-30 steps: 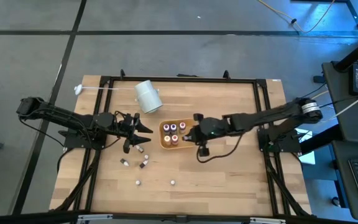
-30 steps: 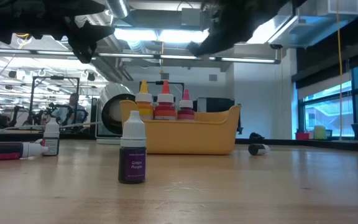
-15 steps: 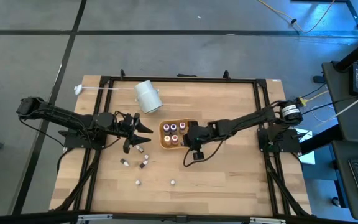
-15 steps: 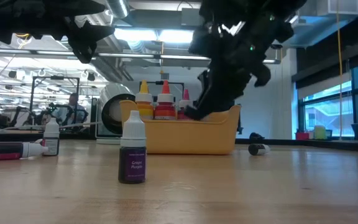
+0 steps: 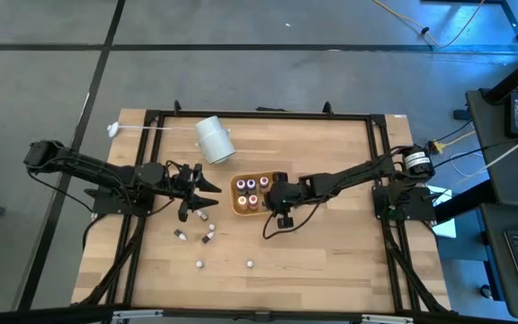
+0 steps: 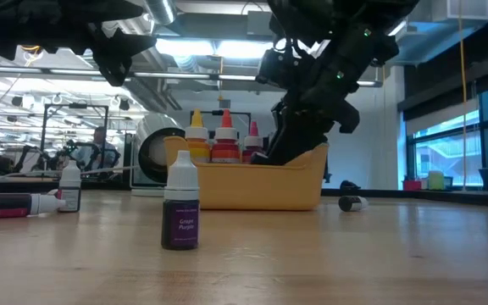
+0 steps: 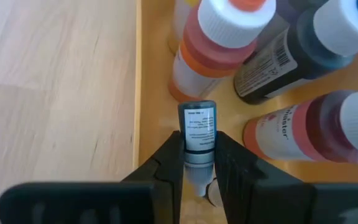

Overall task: Pick & Place food coloring
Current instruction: Put the small black ink bottle into the yellow bin

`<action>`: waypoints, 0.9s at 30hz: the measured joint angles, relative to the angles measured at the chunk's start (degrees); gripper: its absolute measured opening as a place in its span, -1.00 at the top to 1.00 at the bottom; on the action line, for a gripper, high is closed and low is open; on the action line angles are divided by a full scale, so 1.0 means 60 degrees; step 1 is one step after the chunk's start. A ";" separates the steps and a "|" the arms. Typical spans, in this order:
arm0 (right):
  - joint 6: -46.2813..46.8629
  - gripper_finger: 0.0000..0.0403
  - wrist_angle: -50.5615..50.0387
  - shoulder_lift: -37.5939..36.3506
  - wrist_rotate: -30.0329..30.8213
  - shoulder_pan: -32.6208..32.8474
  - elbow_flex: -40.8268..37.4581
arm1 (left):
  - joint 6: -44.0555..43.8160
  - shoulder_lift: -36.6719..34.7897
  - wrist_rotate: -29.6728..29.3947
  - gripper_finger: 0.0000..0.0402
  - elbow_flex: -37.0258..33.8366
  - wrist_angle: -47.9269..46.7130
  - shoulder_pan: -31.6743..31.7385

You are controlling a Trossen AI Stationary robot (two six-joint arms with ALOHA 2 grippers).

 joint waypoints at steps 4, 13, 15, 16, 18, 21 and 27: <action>-0.0015 0.60 -0.0004 0.0000 0.0004 0.0000 0.0000 | 0.0001 0.0003 -0.0001 0.02 0.0000 0.0000 0.0000; -0.0025 0.48 -0.0011 0.0000 0.0015 0.0000 0.0000 | 0.0001 0.0001 0.0012 0.02 0.0000 0.0000 0.0001; -0.0032 0.47 -0.0012 0.0000 0.0015 0.0000 0.0000 | -0.0006 0.0003 0.0027 0.02 0.0000 0.0000 -0.0001; -0.0035 0.47 -0.0011 0.0000 0.0015 0.0000 0.0000 | -0.0004 0.0002 0.0027 0.02 0.0000 0.0000 -0.0003; -0.0042 0.47 -0.0011 0.0000 0.0015 0.0000 0.0000 | -0.0006 0.0003 0.0027 0.02 0.0000 0.0000 0.0000; -0.0110 0.47 -0.0017 0.0000 0.0015 0.0000 0.0006 | -0.0006 0.0003 0.0027 0.02 0.0000 0.0000 -0.0002; -0.0630 0.47 -0.2023 -0.0347 -0.0019 0.0076 0.1058 | -0.0006 0.0002 0.0031 0.02 0.0000 0.0000 0.0000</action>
